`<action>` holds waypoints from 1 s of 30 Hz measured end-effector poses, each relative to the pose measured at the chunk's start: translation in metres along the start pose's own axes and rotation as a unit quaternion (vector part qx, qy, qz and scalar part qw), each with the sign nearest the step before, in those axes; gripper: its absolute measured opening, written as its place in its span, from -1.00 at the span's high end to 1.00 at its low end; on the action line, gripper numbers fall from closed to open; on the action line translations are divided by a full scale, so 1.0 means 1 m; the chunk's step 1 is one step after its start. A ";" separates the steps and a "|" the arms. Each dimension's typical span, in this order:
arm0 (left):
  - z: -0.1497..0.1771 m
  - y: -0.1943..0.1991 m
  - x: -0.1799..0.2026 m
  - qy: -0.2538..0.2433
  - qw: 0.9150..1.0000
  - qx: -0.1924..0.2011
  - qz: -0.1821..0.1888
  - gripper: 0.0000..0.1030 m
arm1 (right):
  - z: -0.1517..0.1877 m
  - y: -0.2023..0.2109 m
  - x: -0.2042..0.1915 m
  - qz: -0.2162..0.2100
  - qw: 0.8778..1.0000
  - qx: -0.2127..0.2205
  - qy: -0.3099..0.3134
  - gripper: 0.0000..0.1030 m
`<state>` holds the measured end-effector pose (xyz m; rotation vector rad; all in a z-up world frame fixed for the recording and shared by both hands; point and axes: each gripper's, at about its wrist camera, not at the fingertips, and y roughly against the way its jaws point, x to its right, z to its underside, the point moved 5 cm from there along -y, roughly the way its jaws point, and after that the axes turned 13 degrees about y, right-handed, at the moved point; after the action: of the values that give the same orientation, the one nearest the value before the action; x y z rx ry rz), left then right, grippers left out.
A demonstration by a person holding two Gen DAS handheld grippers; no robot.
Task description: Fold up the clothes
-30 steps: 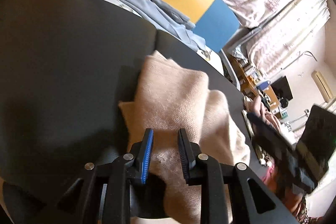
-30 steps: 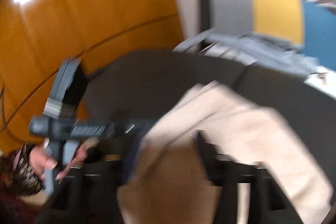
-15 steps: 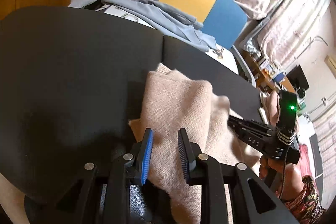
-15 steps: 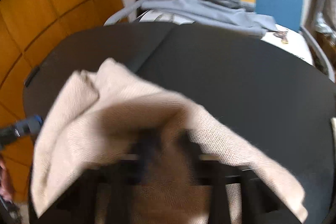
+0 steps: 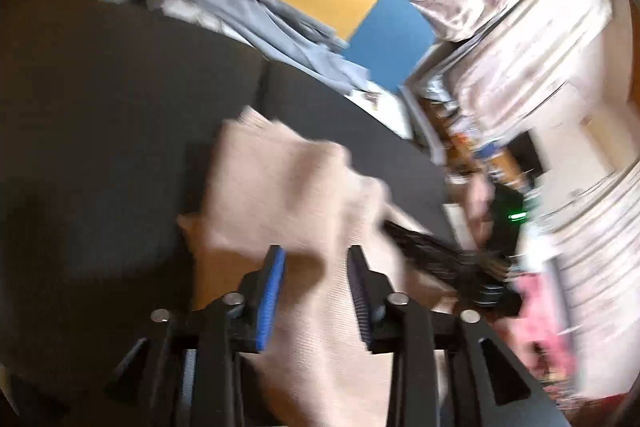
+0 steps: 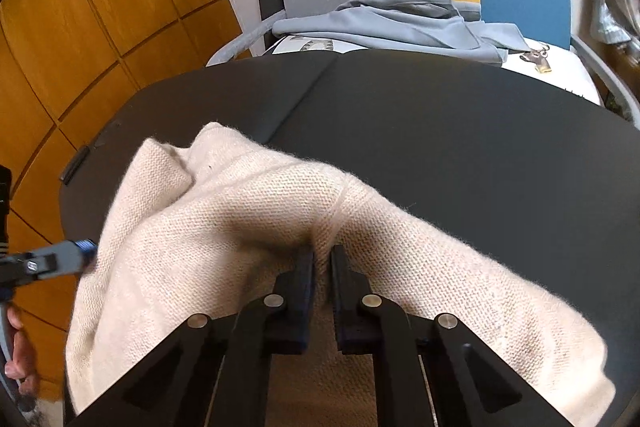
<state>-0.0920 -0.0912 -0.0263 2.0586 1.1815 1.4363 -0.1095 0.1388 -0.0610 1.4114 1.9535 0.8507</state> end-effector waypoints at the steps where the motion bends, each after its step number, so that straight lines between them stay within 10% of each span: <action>1: -0.001 -0.005 -0.001 -0.020 0.999 0.005 -0.038 0.35 | 0.000 0.000 0.000 0.000 1.000 0.000 0.000 0.83; 4: -0.002 -0.017 -0.009 -0.014 0.998 -0.004 -0.068 0.35 | 0.001 0.000 -0.001 -0.001 1.000 0.001 0.000 0.83; 8: 0.001 -0.016 0.004 0.047 0.997 -0.032 0.046 0.35 | 0.003 -0.001 0.000 -0.004 1.000 0.001 0.000 0.83; 10: -0.003 -0.015 0.010 0.038 0.998 -0.009 0.041 0.32 | 0.005 0.000 0.002 -0.010 1.000 0.002 -0.005 0.83; 15: -0.002 -0.056 0.002 -0.068 0.988 -0.006 -0.136 0.28 | 0.004 -0.001 0.002 -0.007 1.000 0.000 -0.007 0.83; 18: -0.006 -0.072 -0.002 -0.077 0.984 -0.012 -0.162 0.57 | 0.004 0.004 0.002 0.002 1.000 0.007 -0.007 0.89; 20: -0.016 -0.071 0.005 -0.051 0.989 -0.023 -0.137 0.89 | -0.003 0.013 -0.001 0.012 1.000 0.025 -0.006 0.91; 30: -0.092 0.053 0.102 -0.077 0.991 0.109 0.014 0.92 | -0.091 0.161 0.014 0.069 0.978 0.195 0.018 1.00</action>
<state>-0.1381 -0.0558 0.1087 2.2945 1.2990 1.1808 -0.0872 0.1756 0.1190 1.7826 2.1523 0.5722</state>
